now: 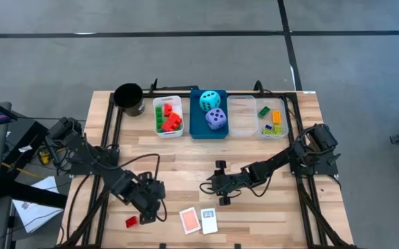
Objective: Pick & Place Toys
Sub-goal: Put the small red game piece into the right transparent bin
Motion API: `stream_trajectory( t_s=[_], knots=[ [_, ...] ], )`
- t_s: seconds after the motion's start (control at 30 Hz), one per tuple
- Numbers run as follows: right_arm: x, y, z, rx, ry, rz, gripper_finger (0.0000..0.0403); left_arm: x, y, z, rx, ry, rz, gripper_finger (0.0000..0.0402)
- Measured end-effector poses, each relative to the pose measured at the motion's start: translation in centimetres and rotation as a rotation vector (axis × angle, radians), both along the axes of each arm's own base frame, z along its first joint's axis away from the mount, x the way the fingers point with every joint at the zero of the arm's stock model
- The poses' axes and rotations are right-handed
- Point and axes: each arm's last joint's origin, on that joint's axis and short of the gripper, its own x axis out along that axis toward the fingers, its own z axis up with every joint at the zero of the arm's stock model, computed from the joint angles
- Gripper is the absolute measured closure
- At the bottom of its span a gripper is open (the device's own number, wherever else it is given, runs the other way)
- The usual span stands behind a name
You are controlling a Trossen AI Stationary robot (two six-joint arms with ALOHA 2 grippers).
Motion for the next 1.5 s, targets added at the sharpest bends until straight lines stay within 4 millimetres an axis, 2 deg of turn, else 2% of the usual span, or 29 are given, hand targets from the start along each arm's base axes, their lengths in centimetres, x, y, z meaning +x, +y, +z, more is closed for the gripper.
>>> stream_trajectory(
  t_s=[0.3, 0.5, 0.73, 1.0, 1.33, 1.5],
  knots=[
    [0.0, 0.0, 0.0, -0.001, 0.004, 0.001, 0.024, -1.8, -2.1, -0.5, -0.074, 0.071, 0.105, 0.0073],
    [0.0, 0.0, 0.0, -0.001, 0.003, 0.001, 0.024, -3.0, -4.2, -2.1, -0.104, 0.181, 0.135, 0.0073],
    [0.0, 0.0, 0.0, 0.001, -0.001, 0.002, 0.0241, -3.5, -5.7, -4.0, -0.101, 0.287, 0.153, 0.0073],
    [0.0, 0.0, 0.0, 0.002, -0.001, 0.002, 0.0241, -3.6, -6.3, -5.0, -0.091, 0.326, 0.172, 0.0073],
    [0.0, 0.0, 0.0, 0.004, -0.004, 0.002, 0.024, -3.8, -6.5, -5.3, -0.096, 0.343, 0.197, 0.0073],
    [0.0, 0.0, 0.0, 0.004, -0.005, 0.003, 0.0241, -4.3, -6.4, -6.8, -0.124, 0.369, 0.219, 0.0073]
  ],
)
